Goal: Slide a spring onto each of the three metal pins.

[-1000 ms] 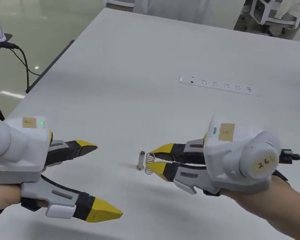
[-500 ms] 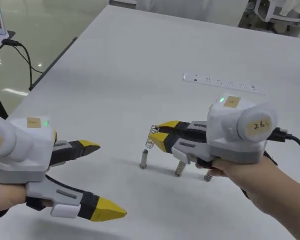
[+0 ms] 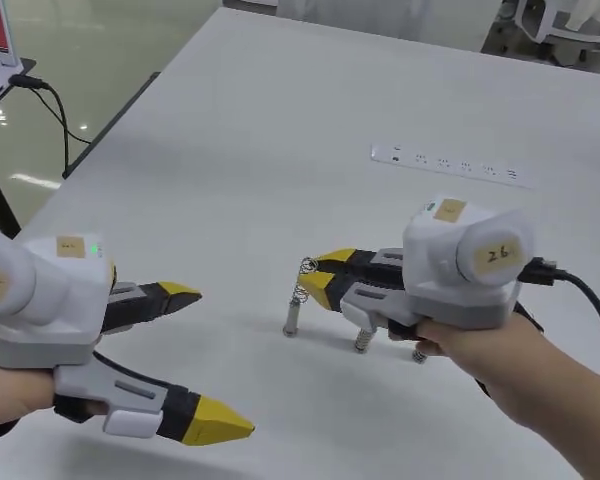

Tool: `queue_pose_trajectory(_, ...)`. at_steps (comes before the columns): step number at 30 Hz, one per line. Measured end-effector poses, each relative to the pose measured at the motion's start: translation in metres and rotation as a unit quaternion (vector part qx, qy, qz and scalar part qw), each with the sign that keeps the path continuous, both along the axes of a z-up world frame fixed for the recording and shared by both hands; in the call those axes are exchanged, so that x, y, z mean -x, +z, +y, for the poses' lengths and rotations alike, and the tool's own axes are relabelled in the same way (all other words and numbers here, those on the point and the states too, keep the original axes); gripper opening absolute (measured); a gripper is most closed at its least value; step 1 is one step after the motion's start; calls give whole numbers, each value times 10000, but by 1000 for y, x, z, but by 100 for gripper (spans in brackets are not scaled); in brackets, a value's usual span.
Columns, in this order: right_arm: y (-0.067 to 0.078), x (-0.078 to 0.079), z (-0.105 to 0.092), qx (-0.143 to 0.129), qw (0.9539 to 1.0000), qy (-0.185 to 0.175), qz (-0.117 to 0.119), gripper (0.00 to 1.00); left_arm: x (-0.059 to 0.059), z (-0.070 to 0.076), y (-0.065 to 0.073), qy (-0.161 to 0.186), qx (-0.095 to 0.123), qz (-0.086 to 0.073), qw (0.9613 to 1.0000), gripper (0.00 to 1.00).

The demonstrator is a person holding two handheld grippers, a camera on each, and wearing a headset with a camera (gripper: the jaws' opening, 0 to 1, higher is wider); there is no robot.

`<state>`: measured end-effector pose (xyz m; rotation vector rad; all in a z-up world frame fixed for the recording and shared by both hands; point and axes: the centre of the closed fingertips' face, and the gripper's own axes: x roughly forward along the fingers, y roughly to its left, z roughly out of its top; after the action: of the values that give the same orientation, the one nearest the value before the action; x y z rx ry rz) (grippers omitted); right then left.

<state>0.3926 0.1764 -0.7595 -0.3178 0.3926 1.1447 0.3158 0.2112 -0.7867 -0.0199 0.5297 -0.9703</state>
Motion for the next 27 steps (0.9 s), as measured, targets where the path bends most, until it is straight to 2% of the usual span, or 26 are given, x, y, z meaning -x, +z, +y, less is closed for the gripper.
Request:
queue_pose_trajectory(3,-1,1,2,-35,10000,11,73,8,0,1,0,10,0,7,10000,98)
queue_pose_trajectory(7,-8,3,2,99,9999,71,12,8,1,0,-1,4,-5,25,10000,98)
queue_pose_trajectory(11,-14,4,2,114,9999,57,62,8,2,-1,-2,9,10,38,10000,98)
queue_pose_trajectory(18,-32,10,7,385,9990,222,36,8,0,0,0,26,15,25,10000,98)
queue_pose_trajectory(21,-44,12,7,609,9976,333,-40,8,1,0,-1,20,-7,25,10000,98)
queue_pose_trajectory(26,-56,13,7,789,9962,367,-2,8,2,-1,-1,22,0,39,10000,97)
queue_pose_trajectory(27,-60,14,6,891,9952,406,-41,8,2,-1,-1,15,-6,39,10000,98)
